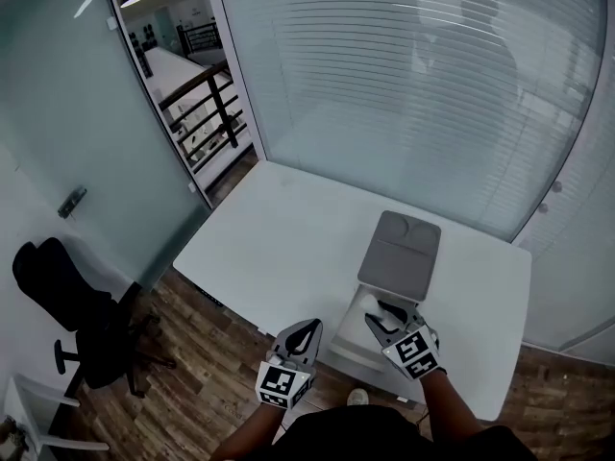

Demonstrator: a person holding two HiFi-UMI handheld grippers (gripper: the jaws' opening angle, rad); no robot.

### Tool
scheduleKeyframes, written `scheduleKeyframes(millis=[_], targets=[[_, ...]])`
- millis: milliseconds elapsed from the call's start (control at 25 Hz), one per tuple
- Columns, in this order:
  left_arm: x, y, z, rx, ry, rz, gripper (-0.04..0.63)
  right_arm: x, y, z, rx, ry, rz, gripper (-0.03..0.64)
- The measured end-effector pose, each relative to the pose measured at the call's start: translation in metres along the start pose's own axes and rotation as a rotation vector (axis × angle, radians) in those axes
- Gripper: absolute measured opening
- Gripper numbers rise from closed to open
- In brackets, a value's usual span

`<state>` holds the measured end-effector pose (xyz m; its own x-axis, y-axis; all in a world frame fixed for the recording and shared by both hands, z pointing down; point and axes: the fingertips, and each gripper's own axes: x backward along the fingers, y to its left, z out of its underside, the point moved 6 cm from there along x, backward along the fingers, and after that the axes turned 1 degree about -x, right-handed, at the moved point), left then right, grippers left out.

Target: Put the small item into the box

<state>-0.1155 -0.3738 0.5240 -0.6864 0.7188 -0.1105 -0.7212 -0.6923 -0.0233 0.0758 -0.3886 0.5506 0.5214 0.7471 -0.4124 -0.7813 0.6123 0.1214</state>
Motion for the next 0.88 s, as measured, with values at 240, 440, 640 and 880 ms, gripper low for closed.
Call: scheduleKeyframes(millis=[240,440,640,880], targets=[[-0.016,0.007,0.006,0.012,0.01,-0.016,0.014,-0.024,-0.006,0.016,0.02,0.133,-0.044,0.156],[-0.028,0.013,0.007,0.014,0.016,-0.015,0.013,-0.044,-0.003,0.021,0.077,0.253,-0.075,0.156],[-0.036,0.019,0.01,0.013,0.026,-0.027,0.013,-0.06,0.001,0.034,0.126,0.375,-0.099,0.155],[-0.042,0.036,0.008,0.024,0.022,-0.02,0.013,-0.078,0.004,0.045,0.17,0.503,-0.111,0.155]])
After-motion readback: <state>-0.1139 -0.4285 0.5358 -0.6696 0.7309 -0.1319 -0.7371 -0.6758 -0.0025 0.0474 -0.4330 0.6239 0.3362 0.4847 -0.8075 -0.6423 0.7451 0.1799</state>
